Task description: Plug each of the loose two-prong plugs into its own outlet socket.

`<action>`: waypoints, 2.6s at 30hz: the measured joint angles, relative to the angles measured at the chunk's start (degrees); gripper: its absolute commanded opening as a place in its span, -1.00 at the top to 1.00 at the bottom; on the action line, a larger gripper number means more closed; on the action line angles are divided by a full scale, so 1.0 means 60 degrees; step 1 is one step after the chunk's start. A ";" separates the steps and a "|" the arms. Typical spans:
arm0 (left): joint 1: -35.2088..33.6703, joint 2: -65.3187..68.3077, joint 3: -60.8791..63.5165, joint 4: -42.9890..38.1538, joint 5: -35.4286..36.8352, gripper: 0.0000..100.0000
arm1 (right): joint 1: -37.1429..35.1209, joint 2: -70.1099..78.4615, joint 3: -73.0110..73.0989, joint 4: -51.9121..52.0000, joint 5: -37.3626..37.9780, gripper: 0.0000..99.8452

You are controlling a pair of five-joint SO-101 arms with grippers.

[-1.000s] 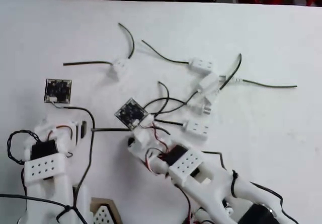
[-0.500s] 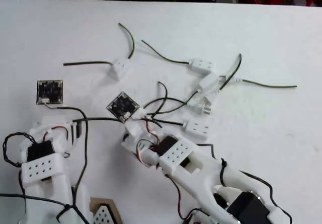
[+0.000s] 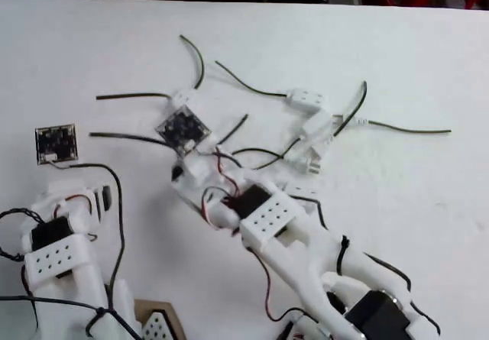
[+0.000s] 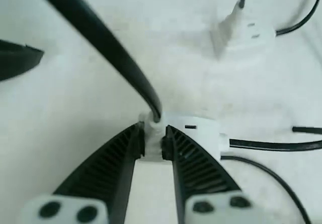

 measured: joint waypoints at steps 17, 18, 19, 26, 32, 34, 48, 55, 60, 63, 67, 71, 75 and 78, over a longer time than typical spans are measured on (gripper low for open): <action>0.0000 0.0000 0.0000 0.0000 0.0000 0.52 | 0.0440 0.5538 -0.4322 -0.1143 -0.0659 0.61; 0.0000 0.0000 0.0000 0.0000 0.0000 0.52 | 0.0440 0.5553 -0.4469 -0.0835 -0.0689 0.59; 0.0000 0.0000 0.0000 0.0000 0.0000 0.52 | 0.0440 0.5553 -0.4615 -0.0513 -0.0703 0.59; 0.0000 0.0000 0.0000 0.0000 0.0000 0.52 | 0.0762 0.4000 -0.4747 0.1978 -0.0703 0.75; 0.0000 0.0000 0.0000 0.0000 0.0000 0.52 | 0.2007 0.1333 -0.4352 0.3824 -0.1260 0.78; 0.0000 0.0000 0.0000 0.0000 0.0000 0.52 | 0.2300 0.0982 -0.4264 0.4366 -0.1143 0.77; 0.0000 0.0000 0.0000 0.0000 0.0000 0.52 | 0.4352 0.1905 -0.4249 0.7399 0.3341 0.71; 0.0000 0.0000 0.0000 0.0000 0.0000 0.52 | 0.4527 0.3370 -0.4396 0.8293 0.4689 0.55; 0.0000 0.0000 0.0000 0.0000 0.0000 0.52 | 0.5011 0.4396 -0.5436 0.8352 0.5216 0.67; 0.0000 0.0000 0.0000 0.0000 0.0000 0.52 | 0.5216 0.5114 -0.5963 0.8396 0.5451 0.67; 0.0000 0.0000 0.0000 0.0000 0.0000 0.52 | 0.5363 0.5978 -0.6755 0.8864 0.5509 0.67; 0.0000 0.0000 0.0000 0.0000 0.0000 0.52 | 0.5641 0.6652 -0.7722 0.9480 0.5597 0.67; 0.0000 0.0000 0.0000 0.0000 0.0000 0.52 | 0.5949 0.7209 -0.8381 0.9729 0.5582 0.67; 0.0000 0.0000 0.0000 0.0000 0.0000 0.52 | 0.5963 0.7546 -0.8527 0.9729 0.5582 0.67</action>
